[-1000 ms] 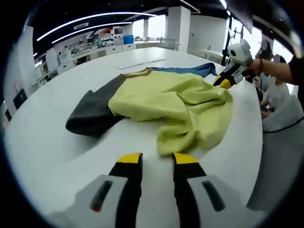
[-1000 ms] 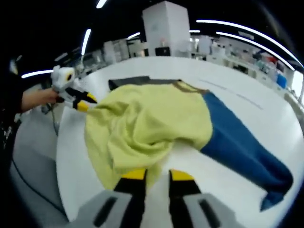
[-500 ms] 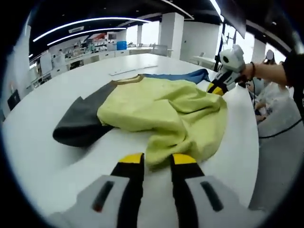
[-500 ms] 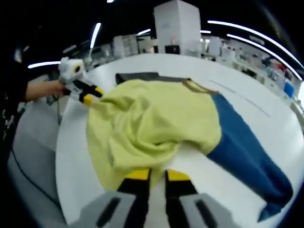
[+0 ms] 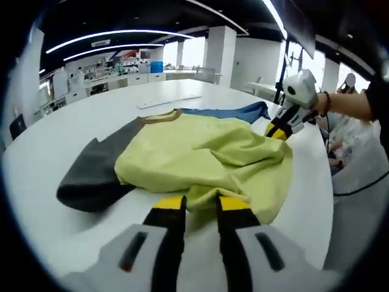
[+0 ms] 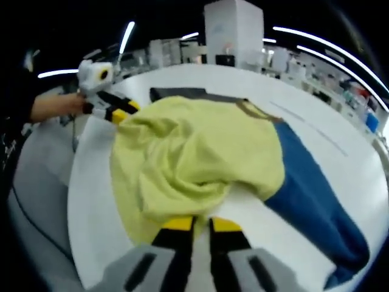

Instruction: Fold the garment on the visible template until the final outline fits inside the template.

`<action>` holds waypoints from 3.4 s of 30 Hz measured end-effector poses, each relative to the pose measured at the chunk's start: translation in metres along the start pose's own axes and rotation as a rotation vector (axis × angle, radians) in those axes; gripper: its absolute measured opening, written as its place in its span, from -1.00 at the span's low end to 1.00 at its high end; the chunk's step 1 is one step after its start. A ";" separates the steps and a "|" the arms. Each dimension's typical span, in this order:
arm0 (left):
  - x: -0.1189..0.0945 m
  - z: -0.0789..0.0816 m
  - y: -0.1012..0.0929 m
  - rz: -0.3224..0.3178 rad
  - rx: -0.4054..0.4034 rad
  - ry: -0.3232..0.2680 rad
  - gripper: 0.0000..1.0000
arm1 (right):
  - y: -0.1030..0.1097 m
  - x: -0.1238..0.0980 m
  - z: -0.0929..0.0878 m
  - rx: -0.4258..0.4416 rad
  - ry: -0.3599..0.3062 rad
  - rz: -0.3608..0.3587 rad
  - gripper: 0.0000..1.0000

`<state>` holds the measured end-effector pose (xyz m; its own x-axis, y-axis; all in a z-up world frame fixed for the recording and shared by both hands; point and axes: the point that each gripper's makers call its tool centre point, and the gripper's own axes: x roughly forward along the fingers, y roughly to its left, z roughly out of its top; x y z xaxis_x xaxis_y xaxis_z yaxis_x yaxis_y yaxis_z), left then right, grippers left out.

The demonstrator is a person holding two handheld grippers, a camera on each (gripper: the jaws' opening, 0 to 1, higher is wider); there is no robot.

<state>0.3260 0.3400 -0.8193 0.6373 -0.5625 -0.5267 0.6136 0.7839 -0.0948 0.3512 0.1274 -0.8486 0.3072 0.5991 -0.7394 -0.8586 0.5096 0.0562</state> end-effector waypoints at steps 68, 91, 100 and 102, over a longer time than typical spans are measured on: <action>-0.102 -0.044 -0.023 0.143 -0.161 0.135 -0.99 | 0.033 -0.100 -0.052 0.255 -0.069 -0.239 -1.00; -0.111 -0.056 -0.030 0.124 -0.185 0.175 -0.99 | 0.082 -0.107 -0.089 0.322 -0.035 -0.305 -1.00; -0.112 -0.064 -0.030 0.116 -0.191 0.194 -0.99 | 0.097 -0.100 -0.107 0.280 0.039 -0.310 -1.00; -0.112 -0.065 -0.029 0.115 -0.195 0.195 -0.99 | 0.096 -0.098 -0.111 0.276 0.044 -0.311 -1.00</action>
<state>0.2065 0.3974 -0.8128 0.5848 -0.4206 -0.6937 0.4294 0.8860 -0.1751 0.1933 0.0491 -0.8451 0.5119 0.3666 -0.7769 -0.5836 0.8120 -0.0014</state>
